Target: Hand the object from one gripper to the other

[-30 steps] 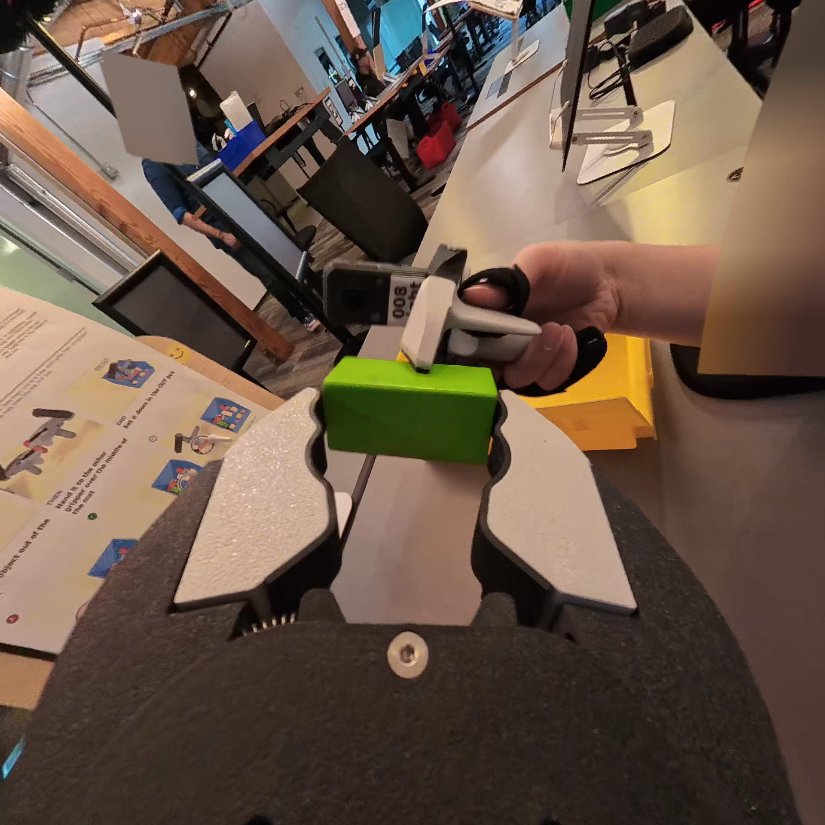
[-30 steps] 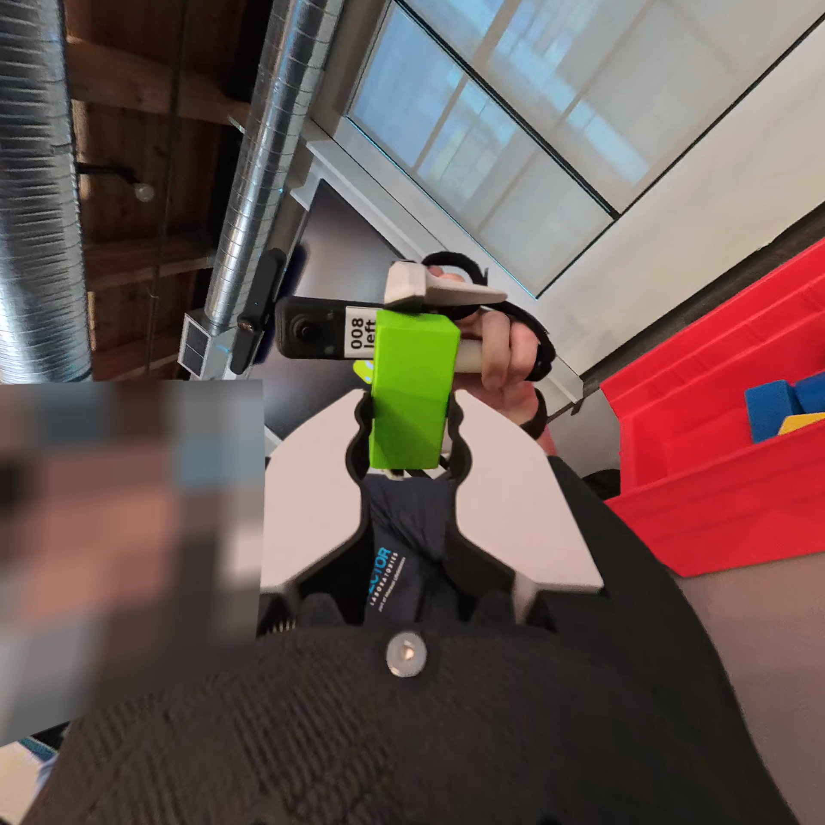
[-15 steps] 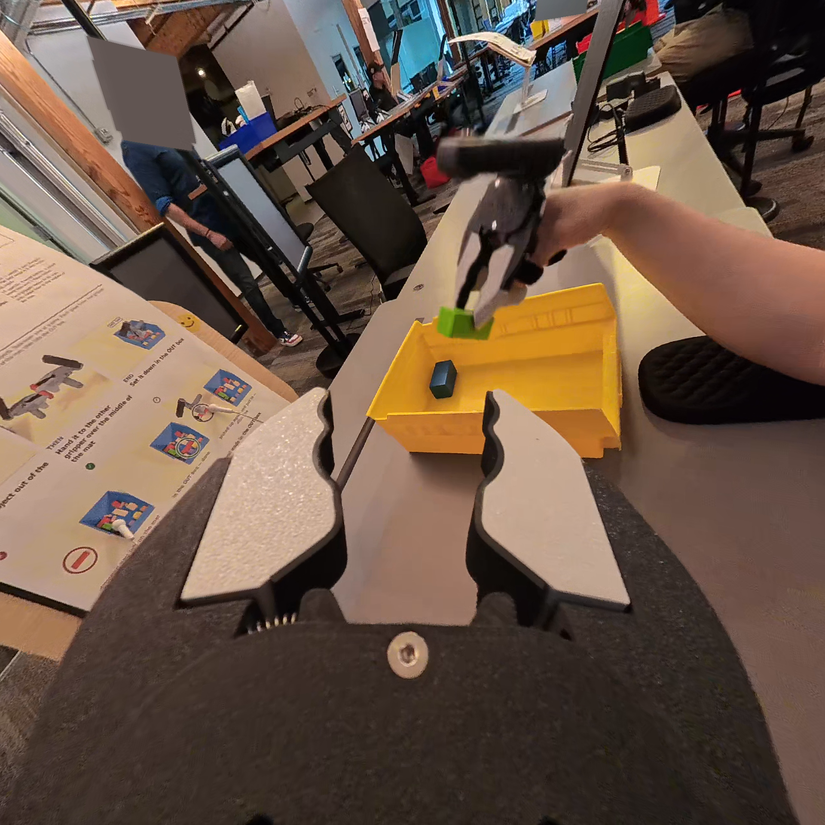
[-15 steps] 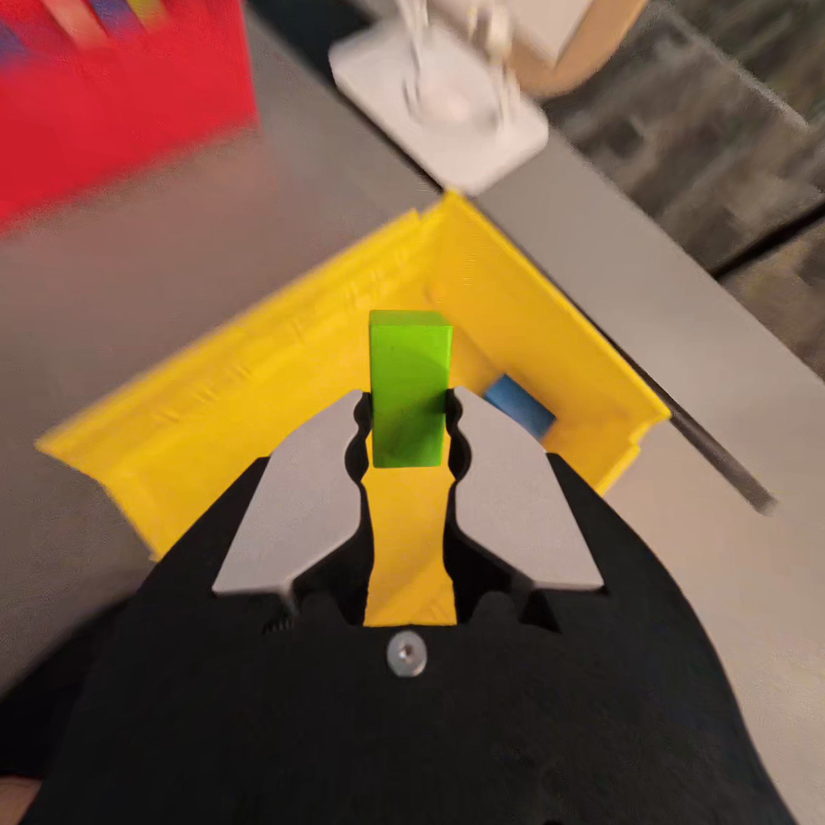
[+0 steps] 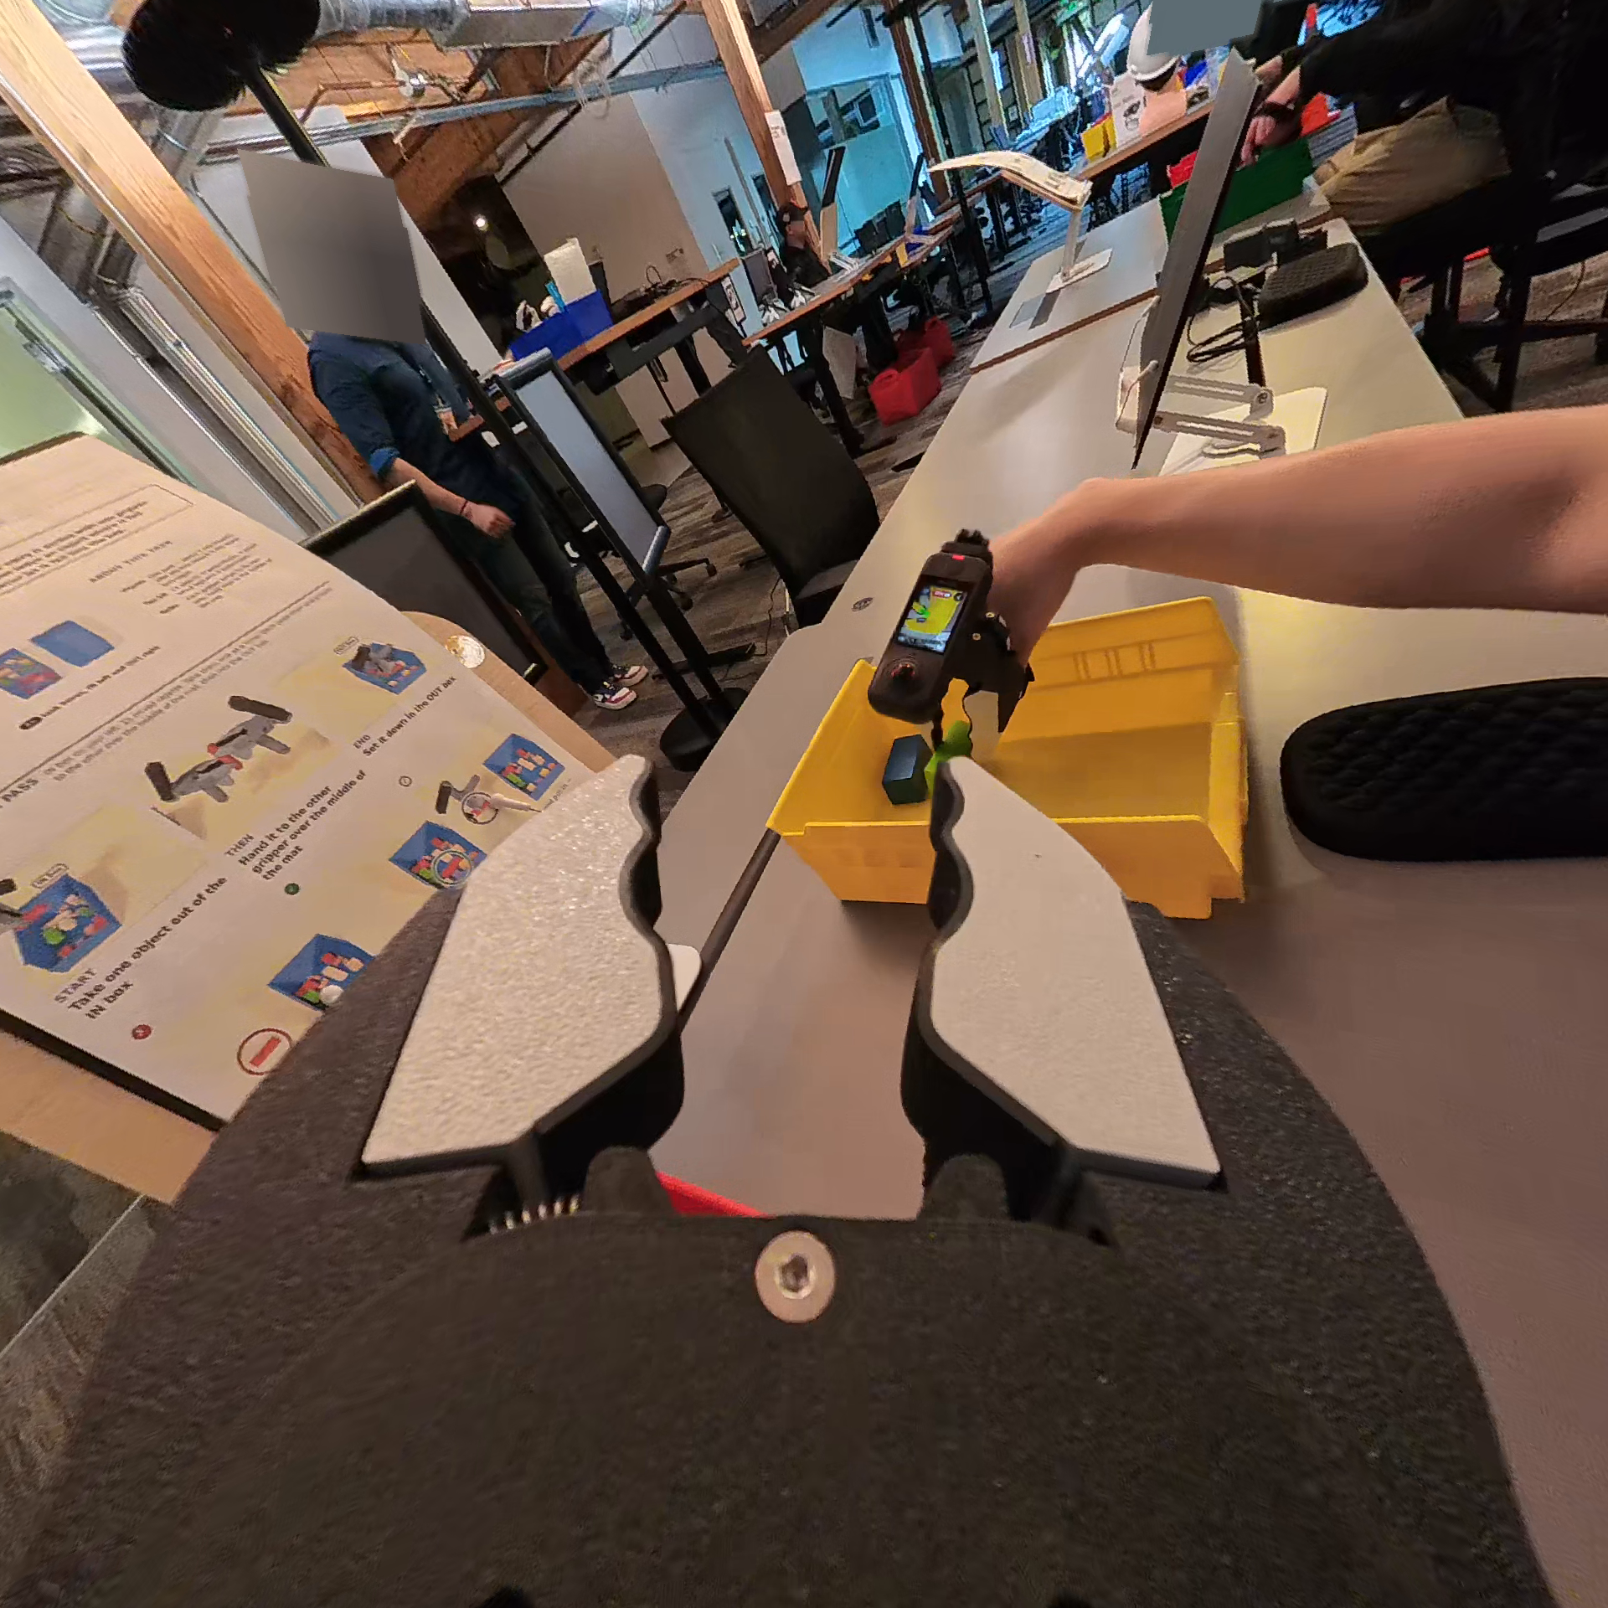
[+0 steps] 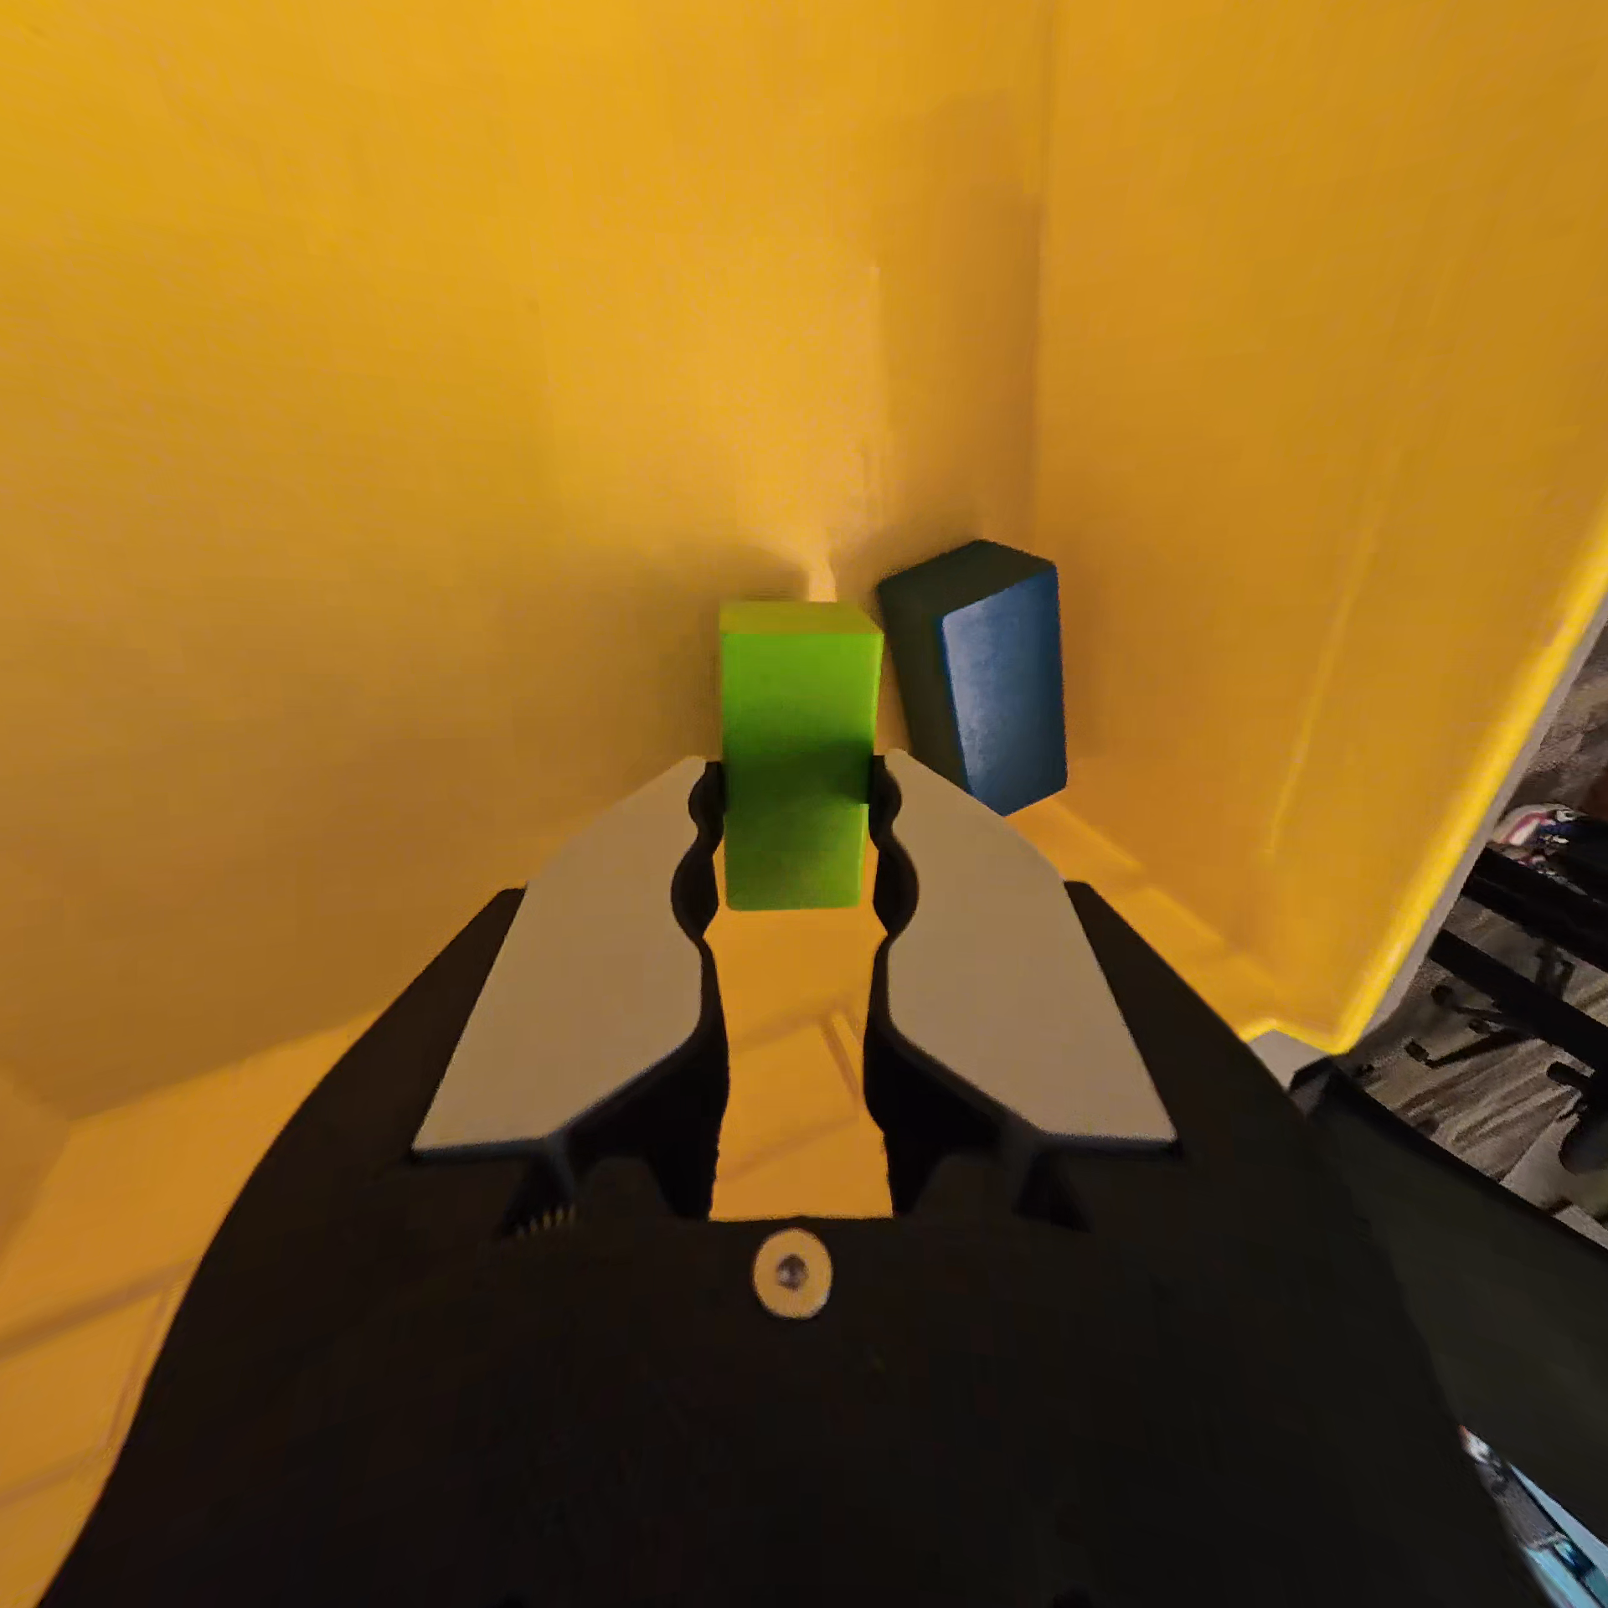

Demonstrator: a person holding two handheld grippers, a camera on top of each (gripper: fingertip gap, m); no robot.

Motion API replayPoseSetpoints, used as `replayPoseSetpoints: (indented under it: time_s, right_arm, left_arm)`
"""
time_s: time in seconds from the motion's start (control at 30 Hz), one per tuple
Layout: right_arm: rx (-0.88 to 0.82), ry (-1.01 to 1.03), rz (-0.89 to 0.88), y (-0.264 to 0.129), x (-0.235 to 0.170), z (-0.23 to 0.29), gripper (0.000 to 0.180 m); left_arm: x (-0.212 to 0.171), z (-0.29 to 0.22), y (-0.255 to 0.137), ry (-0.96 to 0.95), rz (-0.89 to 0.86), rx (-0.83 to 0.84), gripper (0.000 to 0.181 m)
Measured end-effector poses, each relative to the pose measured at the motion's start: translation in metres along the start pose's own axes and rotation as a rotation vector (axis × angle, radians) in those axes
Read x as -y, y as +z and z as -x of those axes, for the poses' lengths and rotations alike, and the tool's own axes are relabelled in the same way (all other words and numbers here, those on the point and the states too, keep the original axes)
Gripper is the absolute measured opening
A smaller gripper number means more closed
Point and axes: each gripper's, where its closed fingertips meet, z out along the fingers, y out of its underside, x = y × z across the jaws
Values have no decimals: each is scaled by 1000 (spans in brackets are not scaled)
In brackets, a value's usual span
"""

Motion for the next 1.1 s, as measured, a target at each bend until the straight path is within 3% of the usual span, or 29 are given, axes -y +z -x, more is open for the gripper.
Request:
replayPoseSetpoints:
  time_s: [0.87, 1.1]
  right_arm:
    - [-34, -162, 87, 14, -4, -18, 35]
    - [-166, -126, -37, -26, 14, -22, 35]
  left_arm:
    - [-14, 17, -6, -27, 33, 32, 55]
    - [-27, 24, -21, -5, 117, 57, 55]
